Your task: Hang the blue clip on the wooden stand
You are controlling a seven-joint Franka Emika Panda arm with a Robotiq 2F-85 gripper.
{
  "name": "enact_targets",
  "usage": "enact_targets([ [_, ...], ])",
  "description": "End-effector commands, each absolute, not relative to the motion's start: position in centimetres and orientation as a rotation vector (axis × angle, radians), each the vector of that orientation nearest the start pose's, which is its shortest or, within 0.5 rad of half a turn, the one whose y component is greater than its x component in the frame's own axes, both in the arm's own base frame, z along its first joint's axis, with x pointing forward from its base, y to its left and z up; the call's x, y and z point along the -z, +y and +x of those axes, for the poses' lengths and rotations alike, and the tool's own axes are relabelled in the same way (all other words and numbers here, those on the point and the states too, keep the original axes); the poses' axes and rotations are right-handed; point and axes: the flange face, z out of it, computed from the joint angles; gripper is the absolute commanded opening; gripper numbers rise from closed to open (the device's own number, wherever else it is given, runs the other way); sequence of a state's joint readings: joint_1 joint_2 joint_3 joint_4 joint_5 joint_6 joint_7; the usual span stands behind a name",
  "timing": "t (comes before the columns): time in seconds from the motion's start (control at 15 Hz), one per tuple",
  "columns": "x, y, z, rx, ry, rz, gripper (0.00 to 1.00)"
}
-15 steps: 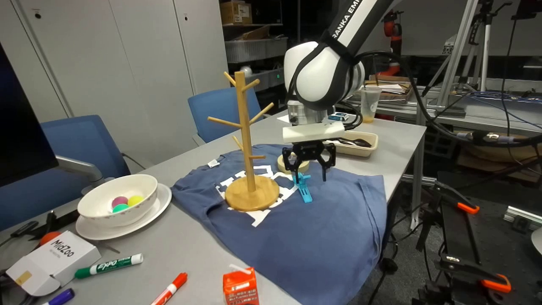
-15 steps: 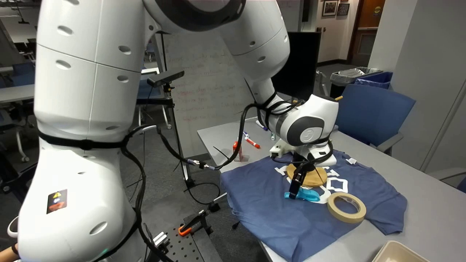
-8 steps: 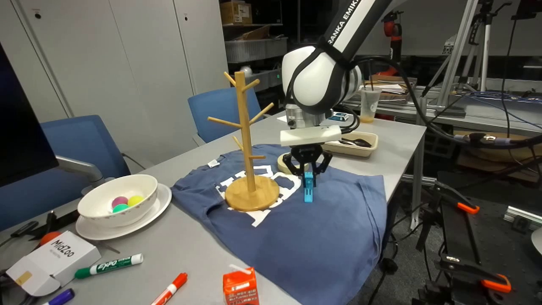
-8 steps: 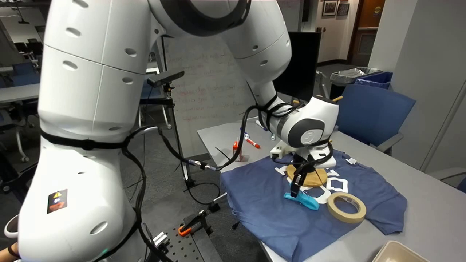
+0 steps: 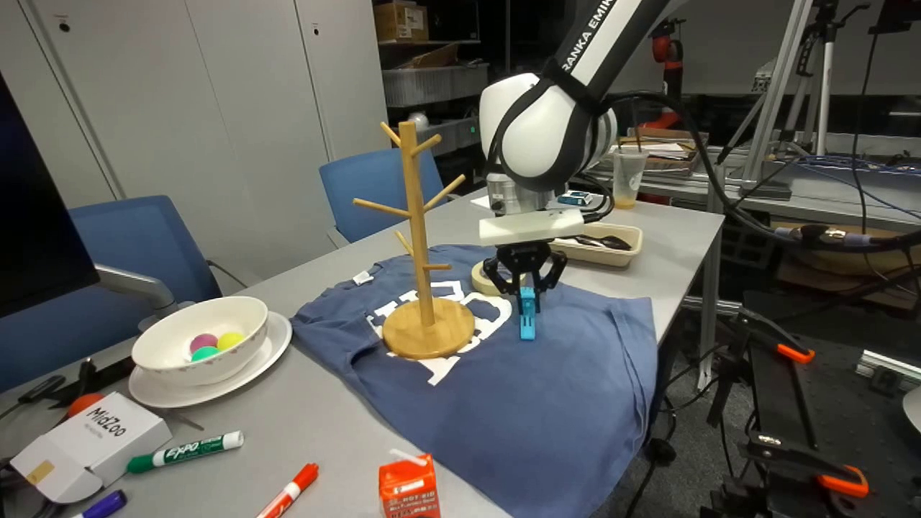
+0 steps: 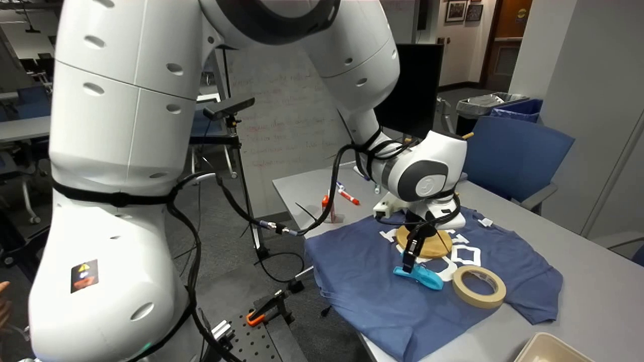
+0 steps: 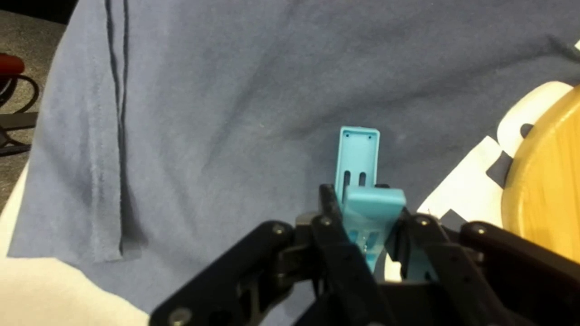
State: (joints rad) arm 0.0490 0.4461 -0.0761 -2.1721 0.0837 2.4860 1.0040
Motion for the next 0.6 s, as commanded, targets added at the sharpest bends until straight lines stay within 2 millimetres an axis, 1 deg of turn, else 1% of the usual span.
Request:
enact_targets([
  [0.0, -21.0, -1.5, 52.5, -0.137, 1.684, -2.816, 0.06],
  [0.4, -27.1, -1.7, 50.1, 0.104, 1.728, -3.035, 0.06],
  [0.47, -28.1, -1.6, 49.8, 0.156, 1.736, -3.061, 0.06],
  [0.53, -29.6, -1.1, 49.5, 0.223, 1.745, -3.087, 0.06],
])
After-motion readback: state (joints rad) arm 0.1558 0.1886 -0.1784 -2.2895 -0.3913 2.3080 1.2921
